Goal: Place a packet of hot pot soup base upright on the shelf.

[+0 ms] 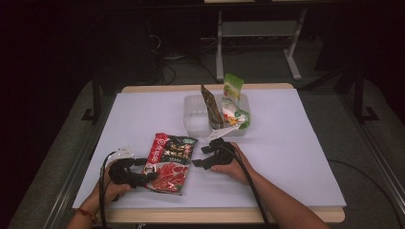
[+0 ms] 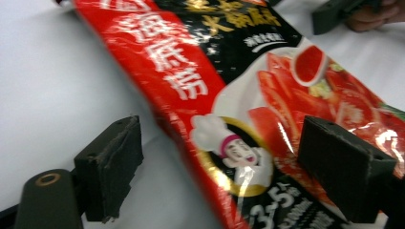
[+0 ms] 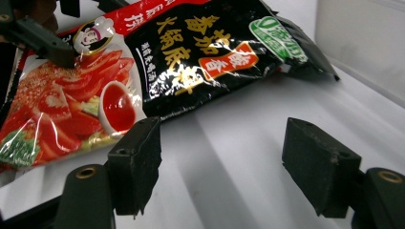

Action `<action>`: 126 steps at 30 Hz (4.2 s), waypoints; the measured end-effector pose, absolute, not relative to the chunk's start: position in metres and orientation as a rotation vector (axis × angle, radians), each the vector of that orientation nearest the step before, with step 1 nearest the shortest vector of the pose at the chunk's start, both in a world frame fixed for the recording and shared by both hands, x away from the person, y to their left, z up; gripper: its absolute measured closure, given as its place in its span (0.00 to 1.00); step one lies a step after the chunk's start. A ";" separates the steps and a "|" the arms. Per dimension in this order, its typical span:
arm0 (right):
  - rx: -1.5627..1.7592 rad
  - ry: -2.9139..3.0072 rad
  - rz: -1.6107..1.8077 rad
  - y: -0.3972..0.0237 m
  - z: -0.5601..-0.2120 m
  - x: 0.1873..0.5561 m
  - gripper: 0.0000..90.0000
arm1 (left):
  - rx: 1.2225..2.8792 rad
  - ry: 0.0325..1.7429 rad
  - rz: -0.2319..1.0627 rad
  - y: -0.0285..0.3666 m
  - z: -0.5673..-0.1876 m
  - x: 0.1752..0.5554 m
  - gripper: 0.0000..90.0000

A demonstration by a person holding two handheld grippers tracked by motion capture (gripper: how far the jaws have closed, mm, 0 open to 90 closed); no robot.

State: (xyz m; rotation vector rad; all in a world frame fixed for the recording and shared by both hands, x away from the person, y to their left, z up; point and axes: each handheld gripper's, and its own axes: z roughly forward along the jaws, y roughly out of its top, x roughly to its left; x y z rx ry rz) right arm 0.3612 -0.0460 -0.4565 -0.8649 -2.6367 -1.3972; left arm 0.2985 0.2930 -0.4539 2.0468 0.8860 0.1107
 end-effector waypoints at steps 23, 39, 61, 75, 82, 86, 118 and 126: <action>-1.022 -2.500 -1.354 -0.017 -0.458 0.382 0.41 | 2.072 0.860 0.096 0.282 -0.454 0.295 0.17; -1.051 -2.502 -1.510 -0.022 -0.442 0.377 0.81 | 2.042 0.883 0.067 0.286 -0.455 0.299 0.13; -0.795 -2.581 -1.741 -0.014 -0.399 0.355 0.88 | 1.968 0.810 -0.021 0.276 -0.437 0.320 0.29; -0.741 -2.578 -1.858 -0.018 -0.372 0.344 0.92 | 1.850 0.723 0.057 0.278 -0.411 0.312 0.71; -0.740 -2.602 -1.871 -0.023 -0.365 0.339 0.91 | 1.845 0.725 0.120 0.272 -0.407 0.308 0.71; -0.737 -2.633 -1.869 -0.025 -0.362 0.335 0.84 | 1.847 0.712 0.136 0.269 -0.406 0.305 0.77; -0.881 -3.044 -1.559 -0.183 -0.417 0.283 0.47 | 1.837 0.699 0.143 0.270 -0.408 0.296 0.83; -1.078 -3.087 -1.530 -0.213 -0.433 0.276 0.41 | 1.832 0.687 0.149 0.270 -0.407 0.293 0.83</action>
